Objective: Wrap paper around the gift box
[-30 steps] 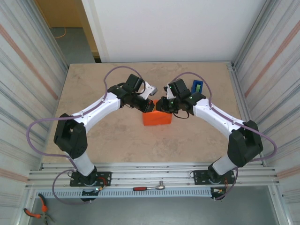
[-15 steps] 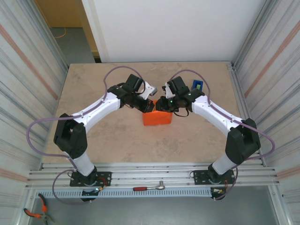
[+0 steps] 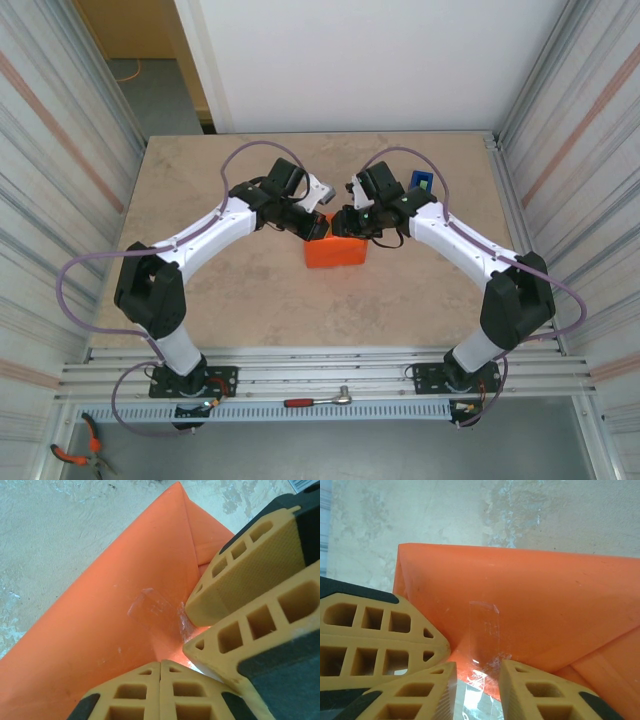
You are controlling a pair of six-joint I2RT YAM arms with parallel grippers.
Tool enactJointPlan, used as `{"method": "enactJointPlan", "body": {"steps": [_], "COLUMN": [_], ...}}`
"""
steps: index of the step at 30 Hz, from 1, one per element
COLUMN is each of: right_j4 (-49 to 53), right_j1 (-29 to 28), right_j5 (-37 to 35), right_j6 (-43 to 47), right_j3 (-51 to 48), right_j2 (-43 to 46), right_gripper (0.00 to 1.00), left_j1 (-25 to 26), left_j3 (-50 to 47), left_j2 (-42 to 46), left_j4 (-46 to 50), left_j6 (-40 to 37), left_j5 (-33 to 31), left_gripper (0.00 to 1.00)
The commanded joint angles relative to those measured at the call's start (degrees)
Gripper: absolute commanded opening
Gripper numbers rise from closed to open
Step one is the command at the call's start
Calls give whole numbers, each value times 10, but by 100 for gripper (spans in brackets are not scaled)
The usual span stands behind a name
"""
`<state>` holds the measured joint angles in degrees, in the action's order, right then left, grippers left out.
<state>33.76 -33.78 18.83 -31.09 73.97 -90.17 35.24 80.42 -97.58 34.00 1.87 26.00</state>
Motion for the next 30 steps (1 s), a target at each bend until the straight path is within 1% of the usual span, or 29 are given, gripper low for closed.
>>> {"method": "enactJointPlan", "body": {"steps": [1,4,7,8,9,11,13,15,24,30], "right_j4": [54,55,40,32,20,-7,-38,-58,-111,-99], "right_j1": [-14,-7,10,18,26,43,58,62,61,51], "right_j5": [-1,0,13,20,30,55,80,93,122,129], "right_j6": [23,20,7,1,-8,-26,-46,-59,-89,-75], "right_j3": [7,3,-5,-8,-13,-20,-24,-20,-4,-24], "right_j2": [6,24,42,46,49,49,45,35,-24,-31], "right_gripper": [36,37,37,36,33,23,9,1,0,0], "left_j1": [5,6,5,5,5,5,6,6,5,5], "left_j3": [-28,-28,-29,-29,-29,-30,-31,-32,-36,-36], "left_j2": [-23,-24,-22,-22,-23,-22,-22,-22,-18,-19], "left_j4": [23,23,22,21,21,21,20,19,17,16], "left_j6": [-8,-8,-6,-6,-6,-6,-6,-6,-6,-6], "left_j5": [-31,-29,-30,-30,-29,-28,-27,-26,-26,-25], "left_gripper": [0,0,0,0,0,0,0,0,0,0]}}
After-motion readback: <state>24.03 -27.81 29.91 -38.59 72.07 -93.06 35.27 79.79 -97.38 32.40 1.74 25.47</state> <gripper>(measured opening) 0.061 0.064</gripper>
